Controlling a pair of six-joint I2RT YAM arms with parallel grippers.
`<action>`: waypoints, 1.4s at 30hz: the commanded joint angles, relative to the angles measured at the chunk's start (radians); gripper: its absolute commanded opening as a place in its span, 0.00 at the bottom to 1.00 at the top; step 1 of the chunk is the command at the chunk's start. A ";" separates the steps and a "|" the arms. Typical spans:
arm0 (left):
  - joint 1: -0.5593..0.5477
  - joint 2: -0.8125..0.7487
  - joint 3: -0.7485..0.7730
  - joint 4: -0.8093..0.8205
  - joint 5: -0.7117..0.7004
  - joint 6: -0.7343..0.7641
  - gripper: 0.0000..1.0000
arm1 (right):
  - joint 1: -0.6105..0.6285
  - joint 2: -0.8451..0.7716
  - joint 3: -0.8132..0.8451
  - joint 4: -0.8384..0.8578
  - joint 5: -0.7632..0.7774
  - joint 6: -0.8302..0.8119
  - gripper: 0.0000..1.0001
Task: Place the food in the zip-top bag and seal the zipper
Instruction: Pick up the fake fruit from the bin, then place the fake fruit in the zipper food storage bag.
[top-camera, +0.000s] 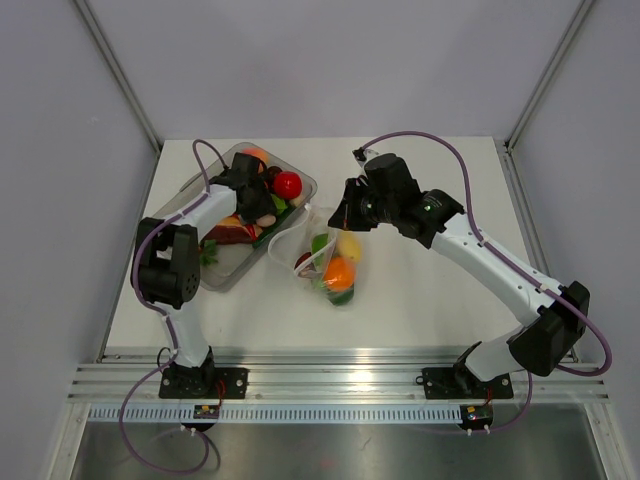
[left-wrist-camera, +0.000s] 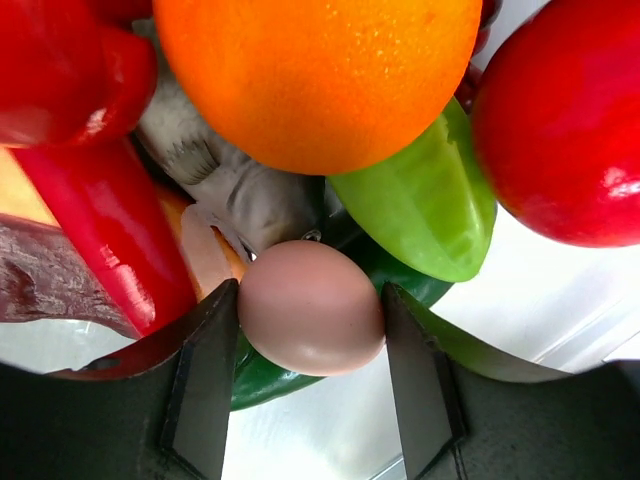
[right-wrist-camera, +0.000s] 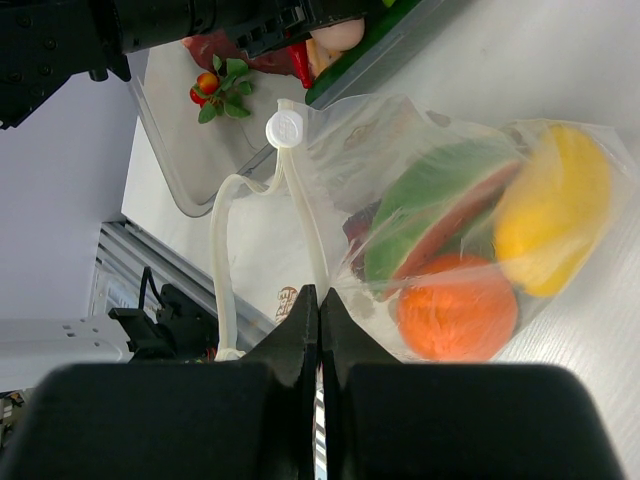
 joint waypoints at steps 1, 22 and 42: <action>-0.001 -0.037 -0.025 0.055 -0.043 0.001 0.47 | 0.009 -0.016 0.024 0.015 -0.004 -0.011 0.00; -0.102 -0.570 -0.043 -0.151 0.055 0.162 0.40 | 0.009 0.013 0.029 0.045 -0.026 -0.001 0.00; -0.407 -0.629 -0.112 -0.086 0.150 0.090 0.65 | 0.012 0.013 0.031 0.055 -0.023 0.005 0.00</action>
